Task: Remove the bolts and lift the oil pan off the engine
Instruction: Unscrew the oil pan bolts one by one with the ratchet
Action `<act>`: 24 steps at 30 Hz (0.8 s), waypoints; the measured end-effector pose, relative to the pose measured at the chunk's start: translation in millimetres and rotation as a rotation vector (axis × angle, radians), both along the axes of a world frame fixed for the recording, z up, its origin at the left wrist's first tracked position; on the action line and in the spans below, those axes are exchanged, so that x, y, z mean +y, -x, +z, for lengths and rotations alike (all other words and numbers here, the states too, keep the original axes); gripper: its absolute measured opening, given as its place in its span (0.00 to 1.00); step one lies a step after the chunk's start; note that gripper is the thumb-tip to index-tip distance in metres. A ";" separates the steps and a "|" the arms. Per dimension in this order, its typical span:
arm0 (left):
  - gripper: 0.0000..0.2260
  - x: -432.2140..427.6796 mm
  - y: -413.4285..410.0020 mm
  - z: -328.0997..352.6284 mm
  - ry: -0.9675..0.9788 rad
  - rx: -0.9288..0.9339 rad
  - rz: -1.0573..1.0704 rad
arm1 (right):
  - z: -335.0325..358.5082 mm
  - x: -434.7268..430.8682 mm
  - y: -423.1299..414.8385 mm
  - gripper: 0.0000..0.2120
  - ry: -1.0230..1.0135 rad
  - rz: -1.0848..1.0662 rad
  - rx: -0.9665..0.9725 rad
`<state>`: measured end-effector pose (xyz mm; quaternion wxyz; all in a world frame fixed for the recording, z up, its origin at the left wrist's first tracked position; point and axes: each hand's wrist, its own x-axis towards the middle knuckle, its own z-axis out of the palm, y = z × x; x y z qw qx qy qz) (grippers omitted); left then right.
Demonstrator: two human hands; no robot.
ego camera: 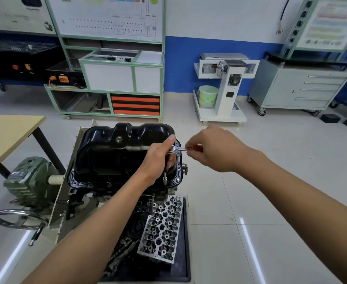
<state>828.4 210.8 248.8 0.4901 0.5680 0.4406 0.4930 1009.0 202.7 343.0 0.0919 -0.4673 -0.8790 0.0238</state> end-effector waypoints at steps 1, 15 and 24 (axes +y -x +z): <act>0.29 0.6 -1.3 -0.9 -0.003 0.004 0.014 | 1.8 -6.0 0.5 0.09 0.039 -0.013 -0.007; 0.34 -4.4 -3.0 0.2 -0.053 -0.058 -0.022 | 9.4 -24.8 16.4 0.17 0.237 0.032 -0.075; 0.32 -4.7 0.3 4.0 -0.035 0.100 -0.358 | 6.1 21.5 25.6 0.14 -0.055 0.100 -0.113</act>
